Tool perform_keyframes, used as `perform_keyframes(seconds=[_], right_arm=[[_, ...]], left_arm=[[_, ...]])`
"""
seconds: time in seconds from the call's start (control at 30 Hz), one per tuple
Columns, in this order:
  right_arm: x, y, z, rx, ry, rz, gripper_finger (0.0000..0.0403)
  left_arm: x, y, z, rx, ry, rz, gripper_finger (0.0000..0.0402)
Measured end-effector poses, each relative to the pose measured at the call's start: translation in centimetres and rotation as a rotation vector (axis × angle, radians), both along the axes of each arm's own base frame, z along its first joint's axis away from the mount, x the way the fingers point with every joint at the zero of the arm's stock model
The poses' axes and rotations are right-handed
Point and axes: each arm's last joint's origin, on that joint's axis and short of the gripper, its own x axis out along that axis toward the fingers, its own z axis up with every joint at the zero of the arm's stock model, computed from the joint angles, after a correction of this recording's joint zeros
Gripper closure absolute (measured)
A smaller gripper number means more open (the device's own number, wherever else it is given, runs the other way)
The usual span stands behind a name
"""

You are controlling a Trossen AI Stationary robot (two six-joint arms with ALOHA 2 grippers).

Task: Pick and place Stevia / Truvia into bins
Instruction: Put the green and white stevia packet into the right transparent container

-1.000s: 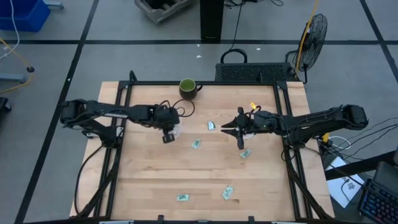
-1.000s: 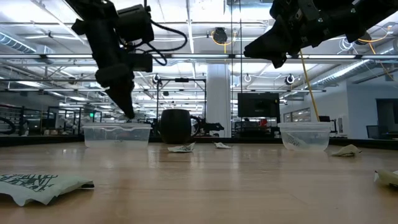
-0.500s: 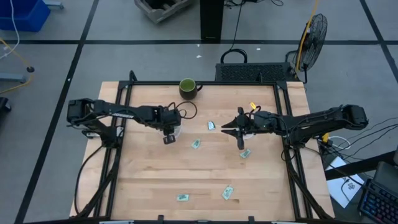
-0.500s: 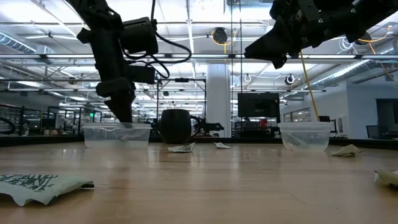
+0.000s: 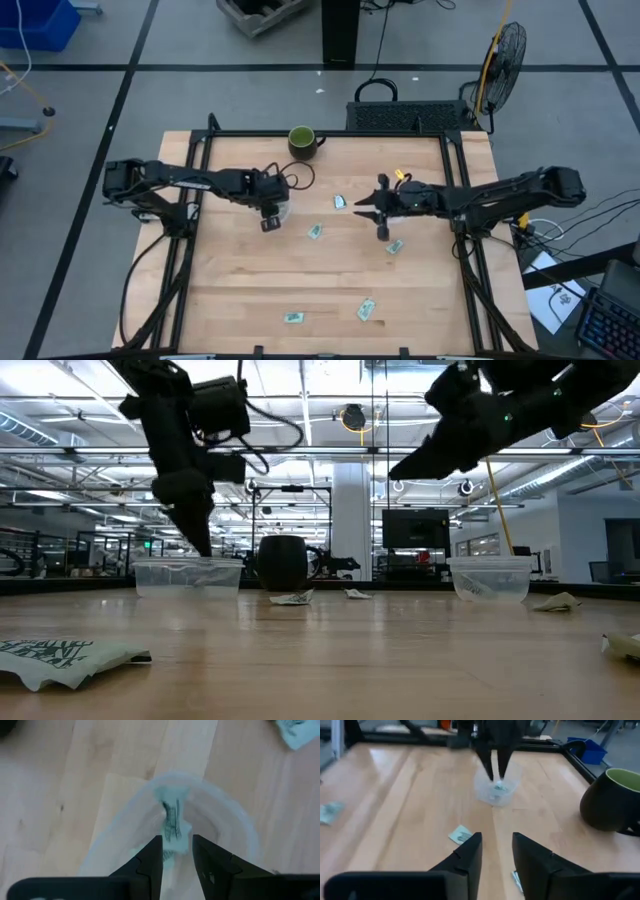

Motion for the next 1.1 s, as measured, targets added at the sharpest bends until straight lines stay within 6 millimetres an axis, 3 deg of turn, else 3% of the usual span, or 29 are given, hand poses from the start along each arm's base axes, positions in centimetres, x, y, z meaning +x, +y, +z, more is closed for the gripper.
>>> perform_keyframes(seconds=[0.13, 0.27, 0.4, 0.57, 0.77, 0.9, 1.1], right_arm=[[1.6, -0.7, -0.9, -0.078, -0.057, -0.054, 0.0263], [2.7, -2.2, -2.3, -0.043, -0.079, -0.204, 0.0240], [3.1, -4.0, -4.7, 0.028, 0.004, -0.301, 0.0230], [3.4, -5.4, -6.8, 0.076, 0.085, -0.349, 0.0229], [4.9, -5.7, -6.5, 0.137, 0.141, -0.239, 0.0229], [5.8, -6.3, -5.6, 0.144, 0.252, -0.262, 0.0229], [5.9, -6.8, -5.4, 0.186, 0.275, -0.294, 0.0229]], left_arm=[[0.0, 0.0, 1.7, 0.044, -0.052, -0.042, 0.0289], [0.1, 0.1, 3.8, 0.072, -0.133, -0.053, 0.0289], [0.1, 0.1, 5.7, 0.076, -0.214, -0.028, 0.0289], [-0.1, 0.0, 6.5, 0.069, -0.243, -0.008, 0.0289], [-0.1, 0.0, 6.5, 0.072, -0.247, -0.009, 0.0289], [-0.1, 0.0, 6.5, 0.072, -0.247, -0.010, 0.0289], [-0.1, 0.0, 6.5, 0.071, -0.248, -0.007, 0.0289]])
